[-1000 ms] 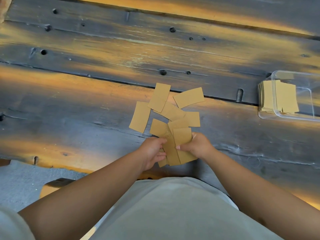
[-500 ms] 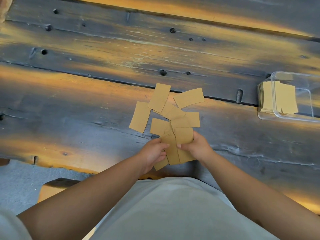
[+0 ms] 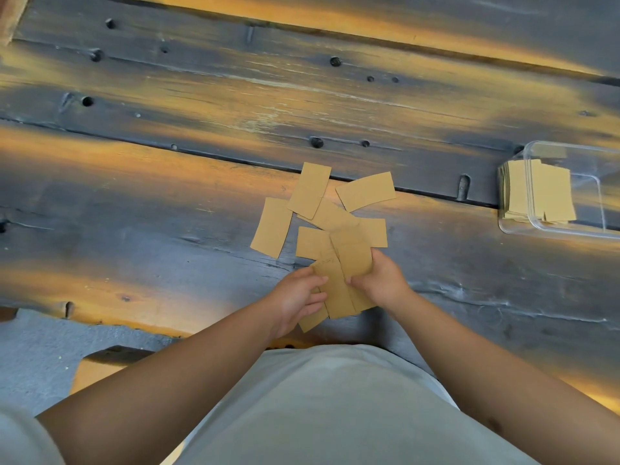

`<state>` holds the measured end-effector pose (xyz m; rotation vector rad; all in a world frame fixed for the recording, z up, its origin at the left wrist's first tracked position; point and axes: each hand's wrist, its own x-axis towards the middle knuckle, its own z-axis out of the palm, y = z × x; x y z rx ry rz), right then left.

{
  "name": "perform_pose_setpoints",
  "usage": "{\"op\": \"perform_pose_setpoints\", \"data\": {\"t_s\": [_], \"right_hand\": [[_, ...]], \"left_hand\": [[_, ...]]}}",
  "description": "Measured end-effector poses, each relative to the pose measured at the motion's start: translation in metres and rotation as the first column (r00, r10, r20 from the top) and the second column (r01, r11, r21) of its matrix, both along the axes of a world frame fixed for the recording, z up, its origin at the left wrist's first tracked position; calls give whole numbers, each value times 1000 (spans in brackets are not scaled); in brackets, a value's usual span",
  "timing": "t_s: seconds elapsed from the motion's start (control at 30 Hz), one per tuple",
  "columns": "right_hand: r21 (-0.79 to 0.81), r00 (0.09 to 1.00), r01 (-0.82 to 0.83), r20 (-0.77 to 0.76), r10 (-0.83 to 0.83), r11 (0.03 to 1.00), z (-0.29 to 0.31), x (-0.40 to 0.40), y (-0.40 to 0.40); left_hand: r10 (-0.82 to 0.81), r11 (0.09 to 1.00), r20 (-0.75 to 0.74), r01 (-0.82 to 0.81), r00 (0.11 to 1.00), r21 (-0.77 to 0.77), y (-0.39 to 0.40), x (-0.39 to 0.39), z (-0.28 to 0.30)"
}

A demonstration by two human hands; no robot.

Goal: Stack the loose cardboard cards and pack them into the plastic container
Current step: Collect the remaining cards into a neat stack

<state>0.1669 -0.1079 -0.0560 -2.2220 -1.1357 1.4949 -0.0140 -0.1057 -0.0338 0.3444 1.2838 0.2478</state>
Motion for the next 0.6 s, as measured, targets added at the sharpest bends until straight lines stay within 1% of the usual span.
{"op": "perform_pose_setpoints", "data": {"t_s": [0.07, 0.17, 0.23, 0.27, 0.3, 0.33, 0.37, 0.4, 0.43, 0.47, 0.5, 0.53, 0.6], "right_hand": [[-3, 999, 39, -16, -39, 999, -2, -3, -3], [33, 996, 77, -37, -75, 997, -2, -7, -4], [50, 990, 122, -80, -118, 991, -2, -6, -5], [59, 984, 154, -97, -148, 986, -1, -5, -5], [70, 979, 183, -101, -176, 981, -1, -4, -6], [82, 975, 209, -94, -201, 974, 1, -4, -8], [95, 969, 236, -94, -227, 967, 2, -5, -9], [102, 958, 273, -124, -260, 957, 2, -5, -11], [99, 933, 330, -188, -308, 939, 2, -6, -13], [77, 889, 400, -274, -367, 913, 2, -8, -15], [36, 829, 469, -361, -426, 882, 3, -8, -17], [-14, 763, 521, -439, -474, 853, 4, -8, -18], [-107, 639, 567, -569, -518, 816, 7, -4, -19]], "left_hand": [[11, 1000, 1, -11, 1000, -2, -1, 2, -1], [13, 1000, 13, -13, 1000, 12, -1, 5, -2], [-53, 996, 9, 52, 999, 76, -3, 10, -2], [-93, 987, -30, 97, 995, 131, -4, 13, -1], [-150, 964, -105, 169, 983, 203, -5, 15, -2], [-242, 913, -215, 297, 946, 278, -6, 15, -4], [-361, 817, -341, 470, 868, 333, -7, 15, -6], [-464, 698, -445, 625, 766, 349, -9, 13, -8], [-539, 595, -509, 731, 672, 335, -10, 10, -9], [-590, 524, -539, 793, 602, 312, -11, 8, -12], [-621, 479, -554, 827, 555, 293, -12, 6, -13], [-635, 452, -565, 847, 527, 281, -12, 5, -15], [-637, 423, -585, 862, 502, 280, -12, 4, -19]]}}
